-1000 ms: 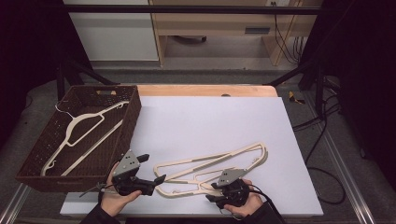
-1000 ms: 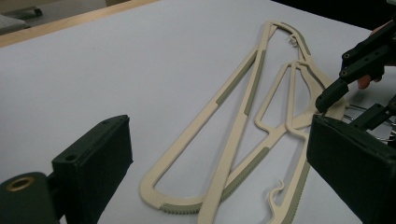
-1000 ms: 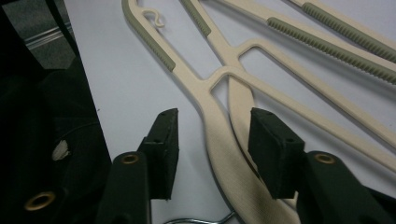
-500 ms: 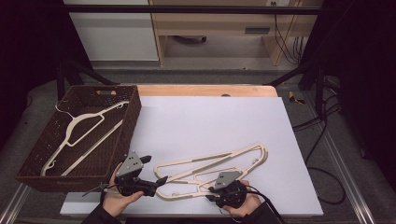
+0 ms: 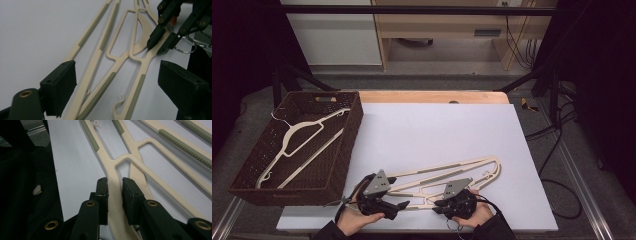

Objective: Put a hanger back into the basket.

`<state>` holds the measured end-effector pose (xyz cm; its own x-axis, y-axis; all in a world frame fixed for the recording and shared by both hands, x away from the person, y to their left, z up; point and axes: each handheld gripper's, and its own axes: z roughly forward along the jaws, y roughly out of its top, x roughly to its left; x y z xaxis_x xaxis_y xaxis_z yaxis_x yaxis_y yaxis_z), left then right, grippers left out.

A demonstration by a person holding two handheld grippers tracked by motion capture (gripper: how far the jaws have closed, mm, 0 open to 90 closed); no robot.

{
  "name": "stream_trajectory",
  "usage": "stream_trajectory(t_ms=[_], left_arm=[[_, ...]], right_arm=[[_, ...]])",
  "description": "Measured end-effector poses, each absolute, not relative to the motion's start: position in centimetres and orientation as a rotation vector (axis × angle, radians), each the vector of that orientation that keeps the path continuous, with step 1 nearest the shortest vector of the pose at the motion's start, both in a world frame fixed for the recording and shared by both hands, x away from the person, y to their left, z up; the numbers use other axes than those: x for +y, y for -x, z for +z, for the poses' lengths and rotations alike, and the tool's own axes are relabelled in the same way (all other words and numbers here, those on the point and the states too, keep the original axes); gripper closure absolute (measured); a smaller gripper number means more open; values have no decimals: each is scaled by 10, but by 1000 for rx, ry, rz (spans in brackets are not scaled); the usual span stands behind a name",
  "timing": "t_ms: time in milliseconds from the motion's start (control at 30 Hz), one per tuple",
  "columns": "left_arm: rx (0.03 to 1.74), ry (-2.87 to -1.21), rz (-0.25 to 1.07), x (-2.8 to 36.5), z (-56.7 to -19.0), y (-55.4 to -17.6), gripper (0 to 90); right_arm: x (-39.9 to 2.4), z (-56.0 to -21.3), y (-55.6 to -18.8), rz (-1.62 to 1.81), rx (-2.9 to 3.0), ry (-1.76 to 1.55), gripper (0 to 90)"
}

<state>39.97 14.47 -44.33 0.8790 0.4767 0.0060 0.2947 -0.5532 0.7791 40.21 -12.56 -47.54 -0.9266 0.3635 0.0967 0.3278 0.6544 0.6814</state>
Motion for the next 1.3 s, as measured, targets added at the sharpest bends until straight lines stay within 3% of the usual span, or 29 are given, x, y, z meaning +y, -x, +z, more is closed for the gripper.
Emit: stream_trajectory(t_ms=[633, 1300], left_arm=[[352, -2428, 275, 100, -455, -401, 340], [255, -2494, 404, 70, -461, -396, 526]], right_arm=[[-129, -463, -407, 1227, 2841, -641, 759], [-129, -451, -405, 1277, 2851, -650, 760]])
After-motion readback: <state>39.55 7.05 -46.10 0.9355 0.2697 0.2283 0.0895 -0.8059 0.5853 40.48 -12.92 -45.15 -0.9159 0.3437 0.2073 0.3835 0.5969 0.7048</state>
